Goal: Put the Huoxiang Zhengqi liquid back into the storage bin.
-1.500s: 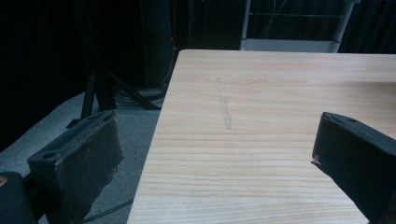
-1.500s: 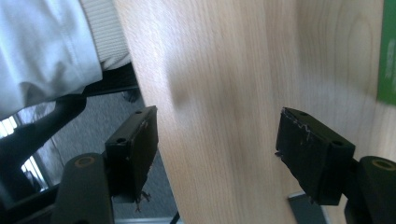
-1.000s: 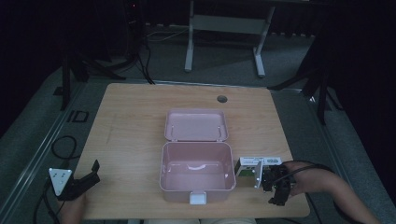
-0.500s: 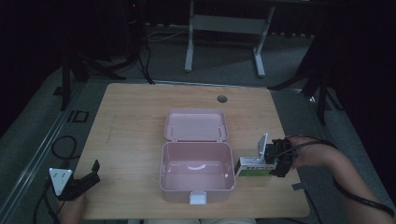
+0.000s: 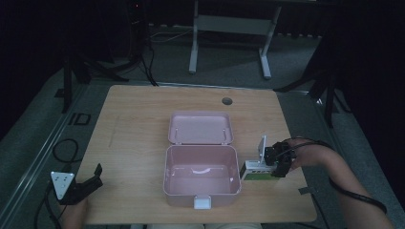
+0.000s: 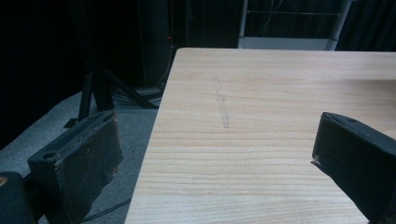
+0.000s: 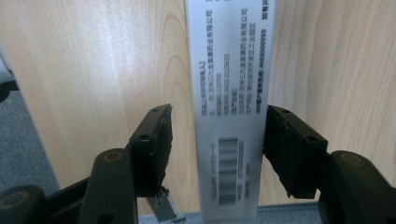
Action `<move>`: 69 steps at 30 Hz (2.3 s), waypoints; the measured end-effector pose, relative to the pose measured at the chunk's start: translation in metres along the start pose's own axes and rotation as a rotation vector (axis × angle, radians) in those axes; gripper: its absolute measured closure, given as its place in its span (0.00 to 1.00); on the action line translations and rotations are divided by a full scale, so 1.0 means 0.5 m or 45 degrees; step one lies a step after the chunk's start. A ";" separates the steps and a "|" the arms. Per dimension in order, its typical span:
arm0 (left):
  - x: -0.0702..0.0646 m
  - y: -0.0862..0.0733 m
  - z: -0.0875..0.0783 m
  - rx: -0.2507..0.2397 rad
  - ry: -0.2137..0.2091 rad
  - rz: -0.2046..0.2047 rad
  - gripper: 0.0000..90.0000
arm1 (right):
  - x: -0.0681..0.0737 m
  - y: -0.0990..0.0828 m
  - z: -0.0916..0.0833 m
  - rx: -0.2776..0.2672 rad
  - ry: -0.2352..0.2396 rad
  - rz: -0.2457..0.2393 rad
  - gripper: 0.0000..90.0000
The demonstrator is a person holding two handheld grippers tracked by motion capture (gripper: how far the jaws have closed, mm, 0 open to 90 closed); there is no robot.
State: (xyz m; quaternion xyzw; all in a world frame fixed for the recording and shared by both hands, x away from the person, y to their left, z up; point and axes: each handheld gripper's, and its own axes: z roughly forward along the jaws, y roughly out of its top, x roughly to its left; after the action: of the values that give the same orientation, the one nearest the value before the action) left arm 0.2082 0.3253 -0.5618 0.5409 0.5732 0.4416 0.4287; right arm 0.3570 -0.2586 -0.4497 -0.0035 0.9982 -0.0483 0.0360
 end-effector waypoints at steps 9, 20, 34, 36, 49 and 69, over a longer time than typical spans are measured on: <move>-0.002 0.000 0.001 0.007 -0.003 0.009 0.02 | -0.016 0.002 0.037 0.005 0.067 -0.009 0.65; -0.002 0.000 0.002 0.010 -0.001 0.009 0.02 | -0.018 0.009 0.043 0.031 0.096 -0.019 0.70; -0.002 0.000 0.002 0.013 0.003 0.012 0.02 | -0.008 -0.010 -0.060 -0.076 0.102 0.019 0.70; -0.002 0.000 0.002 0.013 0.004 0.012 0.02 | -0.006 -0.012 -0.077 -0.056 0.106 0.030 0.70; -0.003 0.000 0.002 0.011 0.007 0.012 0.02 | 0.022 0.002 -0.220 -0.031 0.065 0.041 0.70; -0.001 0.000 0.001 0.008 0.006 0.005 0.02 | 0.054 0.163 -0.301 -0.057 0.074 -0.076 0.70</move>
State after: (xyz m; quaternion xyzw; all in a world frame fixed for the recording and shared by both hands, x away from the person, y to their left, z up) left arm 0.2087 0.3247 -0.5618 0.5425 0.5745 0.4418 0.4248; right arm 0.3192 -0.1633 -0.3100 -0.0327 0.9991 -0.0270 0.0054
